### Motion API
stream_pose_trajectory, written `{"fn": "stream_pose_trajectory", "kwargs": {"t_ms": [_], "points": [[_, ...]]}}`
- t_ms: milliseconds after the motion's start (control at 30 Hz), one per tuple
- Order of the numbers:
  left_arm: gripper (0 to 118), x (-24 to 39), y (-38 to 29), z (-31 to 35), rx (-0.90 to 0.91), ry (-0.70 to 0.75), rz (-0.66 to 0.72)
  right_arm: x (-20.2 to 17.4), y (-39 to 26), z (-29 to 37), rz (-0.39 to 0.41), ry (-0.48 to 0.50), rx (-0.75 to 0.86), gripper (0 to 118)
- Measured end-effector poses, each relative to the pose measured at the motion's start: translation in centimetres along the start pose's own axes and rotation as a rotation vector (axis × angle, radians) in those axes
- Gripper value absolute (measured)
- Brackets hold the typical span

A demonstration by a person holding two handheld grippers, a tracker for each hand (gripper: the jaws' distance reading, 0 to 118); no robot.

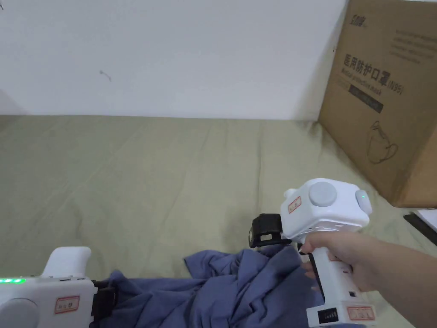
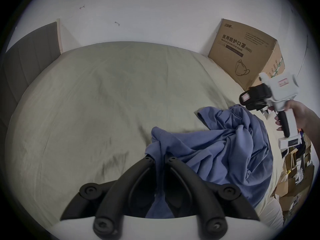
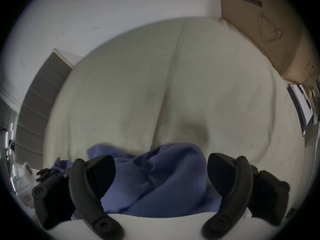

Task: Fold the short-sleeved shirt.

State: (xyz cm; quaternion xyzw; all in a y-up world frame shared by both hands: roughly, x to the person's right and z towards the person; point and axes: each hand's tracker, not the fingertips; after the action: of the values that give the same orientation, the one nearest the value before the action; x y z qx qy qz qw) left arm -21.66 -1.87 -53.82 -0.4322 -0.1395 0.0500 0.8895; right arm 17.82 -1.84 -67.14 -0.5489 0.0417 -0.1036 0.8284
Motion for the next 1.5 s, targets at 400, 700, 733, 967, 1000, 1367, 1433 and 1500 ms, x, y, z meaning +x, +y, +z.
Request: {"fn": "stream_pose_trajectory", "kwargs": {"t_ms": [400,700,733,967,1000,1367,1433,1500], "points": [[6,-2.3,0.2,2.6,-0.047,0.051,0.055,-0.9,-2.6,9.3,0.169,0.128,0.039,5],[6,-1.2,5.3,18.5,0.222,0.038,0.007,5.2,-4.7,27.8,0.04,0.283,0.291,5],[6,-0.9,6.2,20.4,0.238,0.007,0.014,4.7,-6.5,30.7,0.051,0.258,0.342,5],[6,2.8,11.6,32.1,0.424,-0.055,0.041,3.6,-7.3,44.0,-0.01,0.218,0.558,5],[6,3.0,12.4,33.4,0.45,-0.072,0.038,4.4,-6.0,45.4,-0.026,0.219,0.586,5],[6,3.0,18.7,37.6,0.581,-0.06,0.159,0.8,0.5,53.2,-0.049,0.2,0.824,5],[6,2.1,20.2,36.3,0.584,-0.06,0.17,0.3,2.1,53.3,-0.057,0.163,0.85,5],[6,1.9,21.1,34.7,0.576,-0.06,0.182,-0.2,3.5,53.3,-0.049,0.127,0.868,5]]}}
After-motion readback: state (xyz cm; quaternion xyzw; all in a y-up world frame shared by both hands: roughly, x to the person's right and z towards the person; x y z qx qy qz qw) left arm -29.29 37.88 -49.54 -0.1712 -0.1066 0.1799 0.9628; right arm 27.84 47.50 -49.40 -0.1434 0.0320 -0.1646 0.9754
